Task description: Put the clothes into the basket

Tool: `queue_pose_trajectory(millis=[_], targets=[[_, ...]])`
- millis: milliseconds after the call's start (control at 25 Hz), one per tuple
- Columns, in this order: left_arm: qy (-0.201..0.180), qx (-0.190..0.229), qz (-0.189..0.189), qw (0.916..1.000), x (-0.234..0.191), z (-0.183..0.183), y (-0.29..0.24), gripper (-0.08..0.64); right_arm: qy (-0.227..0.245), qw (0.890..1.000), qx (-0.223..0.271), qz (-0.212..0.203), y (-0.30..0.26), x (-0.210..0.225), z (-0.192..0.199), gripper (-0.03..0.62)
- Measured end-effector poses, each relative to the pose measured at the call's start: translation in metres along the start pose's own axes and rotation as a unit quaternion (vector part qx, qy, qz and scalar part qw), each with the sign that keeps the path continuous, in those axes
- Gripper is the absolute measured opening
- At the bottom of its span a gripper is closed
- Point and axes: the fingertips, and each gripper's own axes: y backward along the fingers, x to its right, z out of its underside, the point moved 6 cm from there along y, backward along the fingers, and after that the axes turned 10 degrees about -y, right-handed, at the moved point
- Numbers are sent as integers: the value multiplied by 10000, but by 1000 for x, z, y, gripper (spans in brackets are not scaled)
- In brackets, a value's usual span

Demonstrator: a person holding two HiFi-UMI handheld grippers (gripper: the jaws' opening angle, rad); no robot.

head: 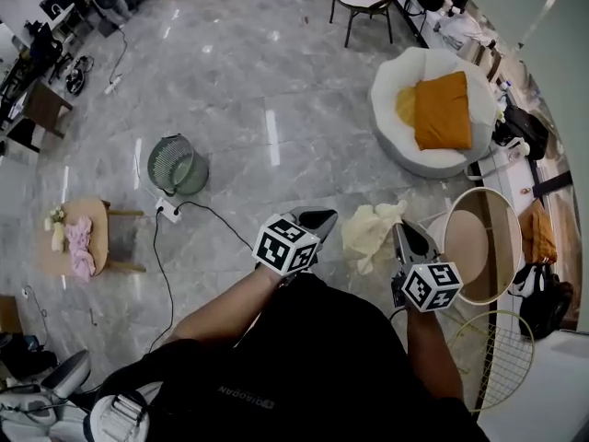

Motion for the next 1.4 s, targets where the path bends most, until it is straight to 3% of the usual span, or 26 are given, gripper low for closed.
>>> queue_pose_trajectory(millis=[360, 560, 800, 1040, 1200, 1400], targets=[[317, 248, -744, 9964, -76, 21, 78, 2, 327, 9975, -230, -576, -91, -71, -9, 23], [647, 366, -1331, 9883, -102, 33, 117, 2, 477, 9928, -314, -1055, -132, -104, -23, 23], [1147, 472, -2090, 9700, -120, 63, 171, 2, 699, 9829, -609, -1592, -181, -145, -23, 23], [1722, 550, -2849, 9413, -137, 99, 219, 0, 936, 9663, -1056, -2155, -231, -190, -10, 23], [1933, 627, -3156, 9269, -154, 104, 239, 1, 1049, 9540, -1274, -2504, -265, -219, -9, 23], [2034, 671, -3418, 9150, -189, 98, 256, 2, 1126, 9384, -1486, -2908, -309, -255, -10, 23]])
